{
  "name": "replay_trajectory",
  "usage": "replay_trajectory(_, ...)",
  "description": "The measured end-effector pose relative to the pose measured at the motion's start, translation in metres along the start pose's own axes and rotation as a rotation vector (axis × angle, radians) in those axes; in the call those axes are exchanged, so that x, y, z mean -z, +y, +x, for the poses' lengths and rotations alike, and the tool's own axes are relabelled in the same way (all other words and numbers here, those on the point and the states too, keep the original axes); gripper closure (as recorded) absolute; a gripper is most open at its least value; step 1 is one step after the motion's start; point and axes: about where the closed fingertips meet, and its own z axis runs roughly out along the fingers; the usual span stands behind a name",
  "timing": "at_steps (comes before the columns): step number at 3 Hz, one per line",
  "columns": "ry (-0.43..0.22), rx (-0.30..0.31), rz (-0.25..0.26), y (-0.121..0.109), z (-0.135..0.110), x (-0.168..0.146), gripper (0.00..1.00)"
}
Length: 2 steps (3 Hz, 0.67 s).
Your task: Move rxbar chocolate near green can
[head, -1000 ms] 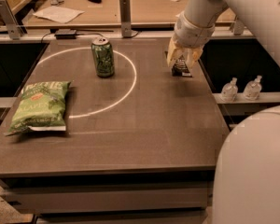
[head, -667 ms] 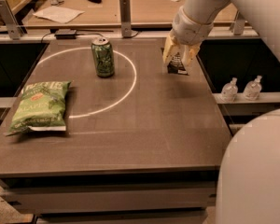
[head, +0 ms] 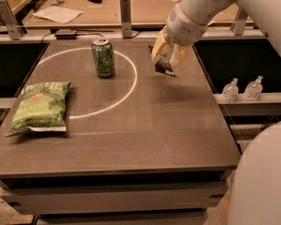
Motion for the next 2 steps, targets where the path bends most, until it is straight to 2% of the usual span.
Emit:
replay_trajectory(1,-0.001,-0.025,-0.161,0.014,-0.006,-0.009,1.00)
replay_trajectory(2,0.017,-0.076,-0.361,0.026,-0.016,-0.021,1.00)
